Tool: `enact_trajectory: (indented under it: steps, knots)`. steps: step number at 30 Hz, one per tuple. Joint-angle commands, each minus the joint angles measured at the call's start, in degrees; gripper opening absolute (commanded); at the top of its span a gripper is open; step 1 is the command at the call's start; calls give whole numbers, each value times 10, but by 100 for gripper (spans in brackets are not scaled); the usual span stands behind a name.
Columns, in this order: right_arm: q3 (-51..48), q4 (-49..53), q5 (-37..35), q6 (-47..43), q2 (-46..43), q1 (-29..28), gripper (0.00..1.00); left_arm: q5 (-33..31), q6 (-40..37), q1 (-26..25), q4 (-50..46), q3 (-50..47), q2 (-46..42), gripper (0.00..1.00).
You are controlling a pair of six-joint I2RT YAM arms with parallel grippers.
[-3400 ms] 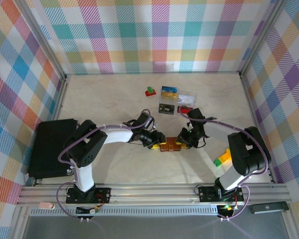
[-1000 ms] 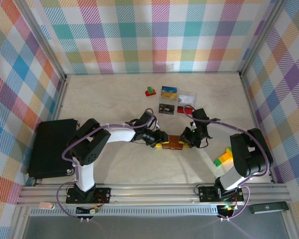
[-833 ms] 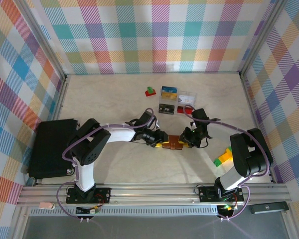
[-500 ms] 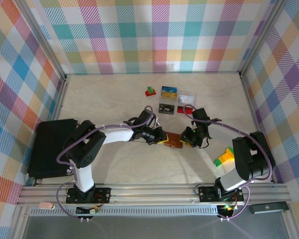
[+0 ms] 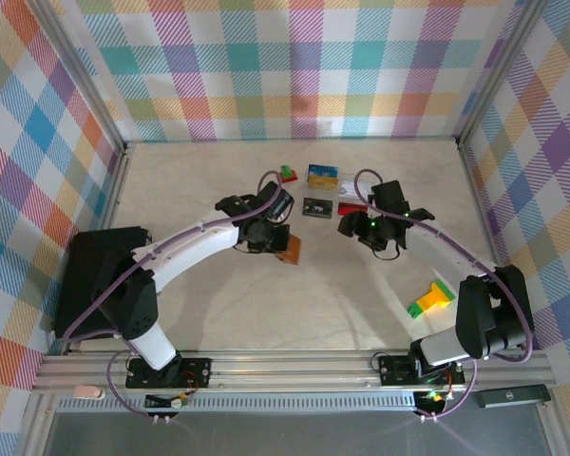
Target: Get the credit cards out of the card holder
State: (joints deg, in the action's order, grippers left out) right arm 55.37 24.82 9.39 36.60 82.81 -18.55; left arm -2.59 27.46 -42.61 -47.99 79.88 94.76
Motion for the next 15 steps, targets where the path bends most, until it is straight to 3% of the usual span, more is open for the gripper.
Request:
enact_trajectory:
  steps: [1,4,9,15]
  knots:
    - [20,-8,-4,2,17,1,66,-200,-44,2,-206,48,-16,0]
    - [26,-8,-5,9,26,1,67,-258,-30,2,-241,60,-7,0]
    - [28,-1,-21,21,29,1,67,-279,37,0,-243,46,29,0]
    - [28,5,-44,33,31,1,67,-196,89,-1,-174,40,60,3]
